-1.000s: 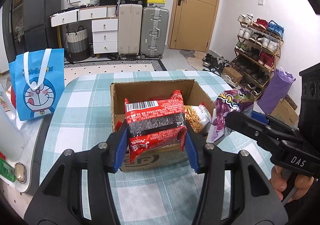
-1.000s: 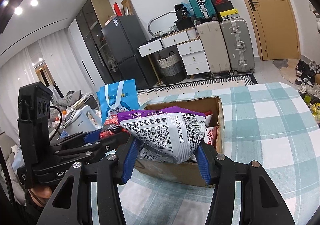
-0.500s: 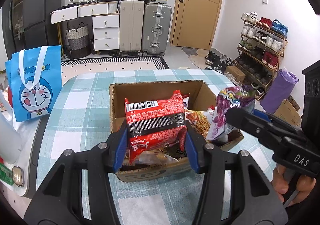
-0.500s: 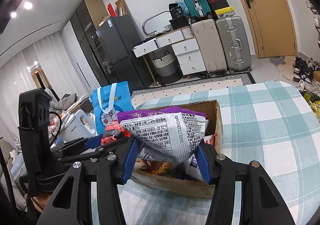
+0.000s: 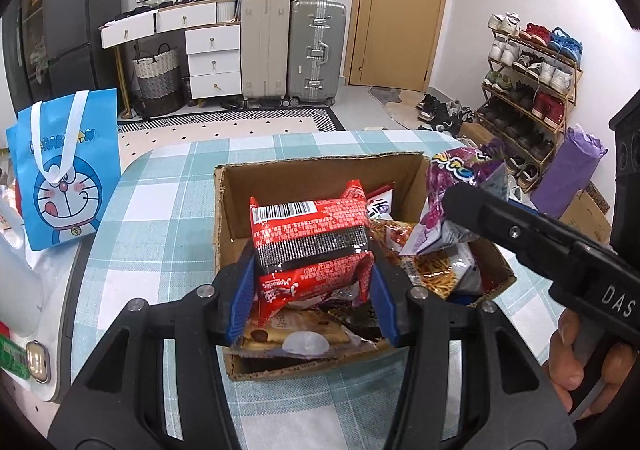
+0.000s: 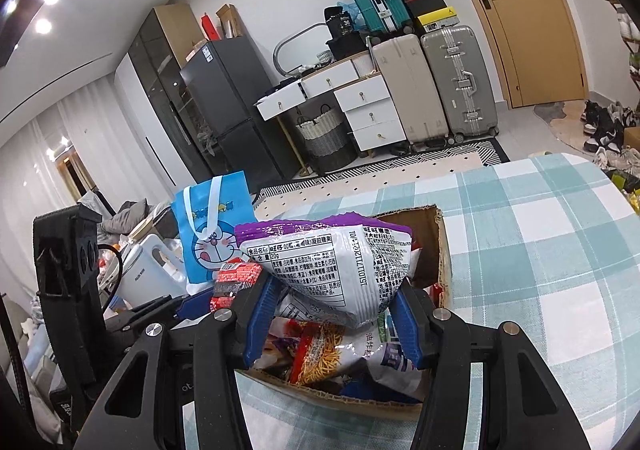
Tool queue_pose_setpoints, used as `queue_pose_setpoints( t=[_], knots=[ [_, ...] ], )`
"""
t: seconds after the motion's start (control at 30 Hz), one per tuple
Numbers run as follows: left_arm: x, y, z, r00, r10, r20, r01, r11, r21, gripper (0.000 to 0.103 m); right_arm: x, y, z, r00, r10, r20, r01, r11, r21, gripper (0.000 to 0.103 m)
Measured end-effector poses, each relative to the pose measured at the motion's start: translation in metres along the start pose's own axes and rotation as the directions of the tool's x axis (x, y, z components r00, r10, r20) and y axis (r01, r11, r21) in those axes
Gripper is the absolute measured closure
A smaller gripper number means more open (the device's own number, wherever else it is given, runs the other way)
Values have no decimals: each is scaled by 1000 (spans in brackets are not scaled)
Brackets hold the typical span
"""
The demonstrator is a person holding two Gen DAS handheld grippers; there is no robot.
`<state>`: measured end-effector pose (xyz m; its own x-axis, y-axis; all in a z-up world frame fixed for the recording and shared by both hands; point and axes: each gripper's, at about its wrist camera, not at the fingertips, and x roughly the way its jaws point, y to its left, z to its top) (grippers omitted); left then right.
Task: Organize snacks
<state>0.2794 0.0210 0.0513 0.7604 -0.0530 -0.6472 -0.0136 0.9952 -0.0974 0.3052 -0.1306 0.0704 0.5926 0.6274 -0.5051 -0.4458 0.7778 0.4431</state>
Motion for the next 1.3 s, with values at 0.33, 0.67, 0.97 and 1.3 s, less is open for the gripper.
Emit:
queue_pose_setpoints(
  t=[0.33, 0.67, 0.97, 1.3],
  knots=[
    [26, 12, -6, 999, 17, -33, -17, 1000, 7, 55, 20, -1, -3, 999, -50, -20, 49, 999, -16, 49],
    [23, 15, -8, 999, 6, -38, -6, 1000, -2, 50, 6, 10, -13, 999, -39, -13, 37, 992, -117, 32],
    [-11, 21, -12, 999, 0, 41, 1, 1000, -19, 23, -28, 2, -21, 999, -45, 17, 47, 992, -113, 9],
    [-55, 13, -32, 997, 17, 79, -16, 1000, -5, 1, -60, -6, -37, 998, -34, 54, 38, 996, -85, 1]
  ],
)
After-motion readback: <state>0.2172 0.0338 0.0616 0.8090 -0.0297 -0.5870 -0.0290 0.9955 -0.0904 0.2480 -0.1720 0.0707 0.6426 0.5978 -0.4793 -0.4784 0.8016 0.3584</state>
